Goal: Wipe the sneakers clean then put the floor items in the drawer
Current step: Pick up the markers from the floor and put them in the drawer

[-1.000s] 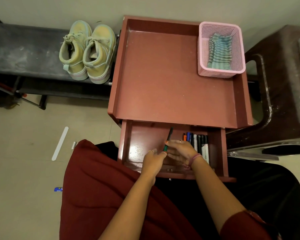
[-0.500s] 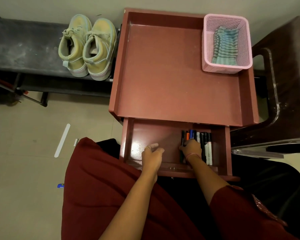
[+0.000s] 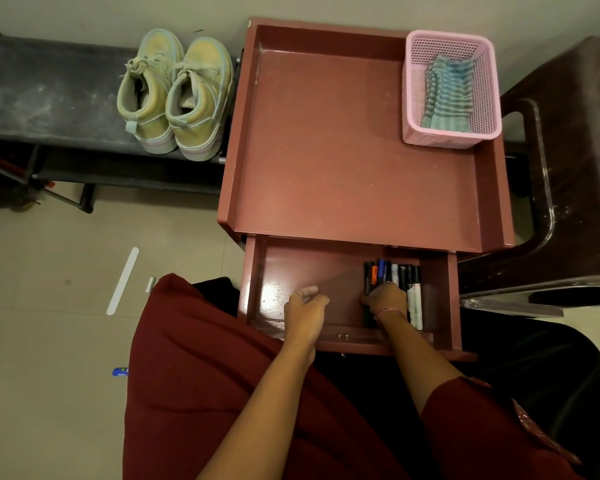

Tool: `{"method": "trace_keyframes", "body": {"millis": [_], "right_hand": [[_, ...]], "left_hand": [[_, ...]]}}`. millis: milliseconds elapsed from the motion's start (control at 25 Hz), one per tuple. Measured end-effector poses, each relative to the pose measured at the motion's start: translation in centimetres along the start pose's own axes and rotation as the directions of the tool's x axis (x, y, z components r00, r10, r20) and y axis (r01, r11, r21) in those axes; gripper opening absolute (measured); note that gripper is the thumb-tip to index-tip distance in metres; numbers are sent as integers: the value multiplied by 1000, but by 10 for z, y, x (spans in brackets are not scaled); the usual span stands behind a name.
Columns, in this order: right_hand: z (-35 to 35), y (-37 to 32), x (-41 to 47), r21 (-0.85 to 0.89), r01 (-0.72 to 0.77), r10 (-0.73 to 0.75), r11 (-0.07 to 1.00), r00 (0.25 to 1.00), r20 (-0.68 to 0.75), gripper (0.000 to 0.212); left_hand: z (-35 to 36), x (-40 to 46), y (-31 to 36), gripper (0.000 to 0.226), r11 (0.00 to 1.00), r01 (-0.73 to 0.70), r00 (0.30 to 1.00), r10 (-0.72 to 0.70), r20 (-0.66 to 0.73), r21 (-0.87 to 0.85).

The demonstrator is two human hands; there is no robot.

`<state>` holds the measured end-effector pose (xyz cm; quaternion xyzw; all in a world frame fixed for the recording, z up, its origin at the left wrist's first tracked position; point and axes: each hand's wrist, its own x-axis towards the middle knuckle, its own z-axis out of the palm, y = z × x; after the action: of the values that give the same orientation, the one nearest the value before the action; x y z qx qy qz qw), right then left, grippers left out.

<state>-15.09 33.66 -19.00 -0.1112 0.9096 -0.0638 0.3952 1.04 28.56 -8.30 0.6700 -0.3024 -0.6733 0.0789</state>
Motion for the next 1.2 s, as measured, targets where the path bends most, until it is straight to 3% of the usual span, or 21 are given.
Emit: {"method": "trace_keyframes", "body": {"millis": [200, 320, 400, 480, 560, 640, 760, 960, 1200], "right_hand": [[-13, 4, -4, 95, -3, 0, 995, 999, 37, 17], [-24, 5, -16, 163, -11, 7, 987, 1000, 25, 20], [-25, 6, -23, 172, 47, -56, 984, 997, 45, 17], [-23, 7, -27, 25, 219, -220, 975, 974, 53, 6], [-19, 6, -28, -254, 417, -372, 873, 905, 207, 35], [-15, 3, -33, -441, 490, -352, 752, 864, 359, 52], [-15, 4, -33, -639, 427, -247, 640, 902, 355, 56], [-23, 10, -37, -749, 364, -172, 553, 930, 324, 57], [-25, 15, -30, -699, 389, -132, 600, 910, 393, 61]], "left_hand": [[-2, -1, 2, 29, 1000, -5, 1000, 5, -9, -19], [-6, -2, 3, 28, 999, -10, 1000, 10, -12, -37], [-10, -4, 3, 28, 998, -22, 1000, 21, -9, -52], [-13, -7, 2, 31, 998, -32, 999, 31, -10, -54], [-15, -9, 2, 34, 998, -36, 999, 35, -18, -52], [-15, -10, 3, 34, 998, -41, 999, 40, -13, -49], [-14, -13, 3, 32, 998, -46, 999, 46, -7, -47], [-15, -14, 4, 27, 998, -51, 999, 51, 10, -46], [-16, -19, 7, 29, 997, -47, 999, 48, 13, -69]]}}
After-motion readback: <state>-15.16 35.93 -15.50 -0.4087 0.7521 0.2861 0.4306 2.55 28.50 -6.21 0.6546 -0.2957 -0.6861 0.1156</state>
